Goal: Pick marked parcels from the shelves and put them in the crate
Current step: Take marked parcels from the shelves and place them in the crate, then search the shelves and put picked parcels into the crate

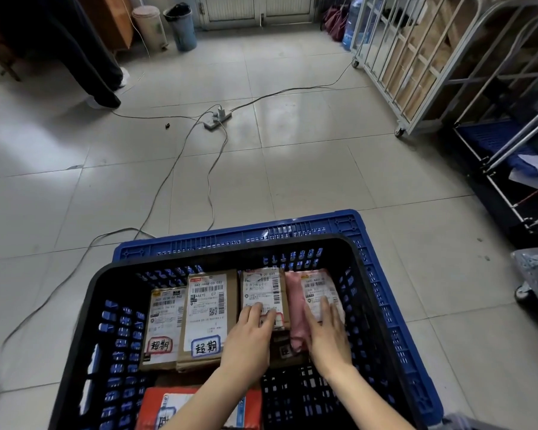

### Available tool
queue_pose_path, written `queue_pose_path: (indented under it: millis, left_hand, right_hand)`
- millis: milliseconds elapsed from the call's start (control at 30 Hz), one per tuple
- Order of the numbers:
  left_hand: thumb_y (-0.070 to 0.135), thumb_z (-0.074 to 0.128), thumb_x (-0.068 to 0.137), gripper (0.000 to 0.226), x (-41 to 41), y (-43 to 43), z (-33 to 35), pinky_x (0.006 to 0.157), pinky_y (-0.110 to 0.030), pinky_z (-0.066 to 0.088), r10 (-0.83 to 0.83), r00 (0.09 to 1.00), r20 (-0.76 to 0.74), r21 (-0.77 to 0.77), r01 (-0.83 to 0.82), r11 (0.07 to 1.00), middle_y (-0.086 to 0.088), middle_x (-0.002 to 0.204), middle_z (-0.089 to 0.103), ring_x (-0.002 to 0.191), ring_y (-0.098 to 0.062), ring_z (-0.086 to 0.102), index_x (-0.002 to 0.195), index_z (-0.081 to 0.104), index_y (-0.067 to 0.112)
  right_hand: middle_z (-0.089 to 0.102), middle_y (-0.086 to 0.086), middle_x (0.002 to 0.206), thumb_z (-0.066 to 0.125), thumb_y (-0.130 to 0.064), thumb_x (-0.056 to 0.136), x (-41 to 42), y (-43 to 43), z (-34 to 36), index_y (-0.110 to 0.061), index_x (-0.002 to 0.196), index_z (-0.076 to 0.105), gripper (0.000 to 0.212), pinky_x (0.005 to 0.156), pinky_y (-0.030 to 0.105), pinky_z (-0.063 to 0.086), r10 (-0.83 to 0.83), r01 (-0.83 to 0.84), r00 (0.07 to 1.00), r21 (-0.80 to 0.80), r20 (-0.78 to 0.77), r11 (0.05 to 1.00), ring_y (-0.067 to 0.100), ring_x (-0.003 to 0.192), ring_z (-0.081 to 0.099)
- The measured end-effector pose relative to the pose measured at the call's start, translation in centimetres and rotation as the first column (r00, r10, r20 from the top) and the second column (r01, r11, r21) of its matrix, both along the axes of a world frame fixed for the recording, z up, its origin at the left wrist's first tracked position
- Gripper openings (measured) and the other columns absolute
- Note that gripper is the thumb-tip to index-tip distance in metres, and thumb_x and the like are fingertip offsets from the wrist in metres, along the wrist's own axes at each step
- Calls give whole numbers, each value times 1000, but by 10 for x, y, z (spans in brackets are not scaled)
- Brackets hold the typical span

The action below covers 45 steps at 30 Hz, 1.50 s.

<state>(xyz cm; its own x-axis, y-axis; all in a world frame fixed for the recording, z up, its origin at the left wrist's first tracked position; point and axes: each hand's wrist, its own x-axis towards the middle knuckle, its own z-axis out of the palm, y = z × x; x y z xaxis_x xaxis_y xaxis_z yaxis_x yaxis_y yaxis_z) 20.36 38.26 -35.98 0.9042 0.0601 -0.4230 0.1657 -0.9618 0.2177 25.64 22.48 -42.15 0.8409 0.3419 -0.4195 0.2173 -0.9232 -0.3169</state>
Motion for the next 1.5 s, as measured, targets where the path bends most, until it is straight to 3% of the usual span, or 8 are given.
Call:
queue_pose_path:
  millis: [467, 667, 800, 1000, 1167, 1300, 1400, 1500]
  left_hand:
    - [10, 43, 90, 61, -2, -7, 21, 115, -33, 22, -58, 998, 9, 23, 58, 998, -11, 153, 17, 142, -28, 13, 146, 21, 16]
    - [11, 41, 91, 56, -13, -12, 47, 117, -35, 18, -219, 973, 73, 43, 216, 975, -10, 150, 23, 141, -28, 16, 144, 24, 13]
    - [17, 41, 93, 56, -25, -13, 67, 115, -36, 23, -354, 927, 119, 80, 347, 935, -8, 149, 27, 139, -28, 20, 146, 22, 13]
    - [23, 62, 83, 50, -56, -35, 97, 102, -31, 41, -517, 807, 285, 74, 519, 852, -7, 125, 55, 122, -26, 50, 131, 51, 15]
    - [19, 37, 94, 57, -82, -79, 108, 117, -33, 16, -718, 659, 223, 70, 724, 687, -6, 151, 29, 142, -25, 21, 149, 21, 15]
    - [19, 39, 95, 55, -109, -132, 118, 116, -30, 19, -834, 507, 218, 48, 848, 528, -4, 149, 32, 140, -24, 24, 148, 24, 15]
    - [22, 39, 97, 50, -142, -170, 124, 113, -31, 23, -895, 389, 217, 35, 914, 405, -3, 146, 33, 138, -23, 25, 144, 27, 15]
    - [19, 40, 95, 49, -181, -202, 126, 111, -32, 26, -925, 296, 239, 19, 951, 310, -4, 144, 35, 138, -23, 27, 143, 30, 15]
  right_hand:
    - [6, 13, 157, 47, -28, 95, -31, -9, 37, -25, 149, 11, 64, 117, 35, 10, -40, 30, 992, 85, 117, 996, 28, 145, 6]
    - [56, 15, 131, 84, -33, 61, -65, -22, 62, -21, 131, 51, 78, 91, 41, 50, -91, 95, 970, -7, 225, 995, 31, 118, 56]
    - [68, 10, 111, 90, -43, 41, -102, -31, 99, -21, 113, 65, 79, 78, 35, 56, -93, 136, 930, -98, 356, 986, 25, 101, 67]
    - [69, 8, 109, 91, -45, 38, -166, -58, 134, -20, 108, 69, 78, 79, 34, 54, -227, 322, 875, -165, 429, 932, 23, 98, 68]
    - [71, 4, 106, 87, -53, 36, -233, -96, 160, -23, 103, 73, 75, 75, 29, 55, -452, 553, 797, -182, 400, 813, 19, 94, 70]
    - [30, 10, 149, 58, -34, 86, -295, -128, 177, -13, 142, 36, 63, 112, 43, 24, -629, 698, 678, -64, 380, 713, 32, 138, 30]
    - [22, 8, 151, 58, -37, 87, -345, -147, 187, -13, 143, 32, 66, 113, 41, 24, -699, 798, 554, -49, 451, 600, 30, 140, 28]
    - [5, 5, 158, 41, -34, 97, -402, -159, 194, -18, 149, 11, 62, 117, 36, 6, -793, 862, 491, -69, 359, 503, 22, 145, 6]
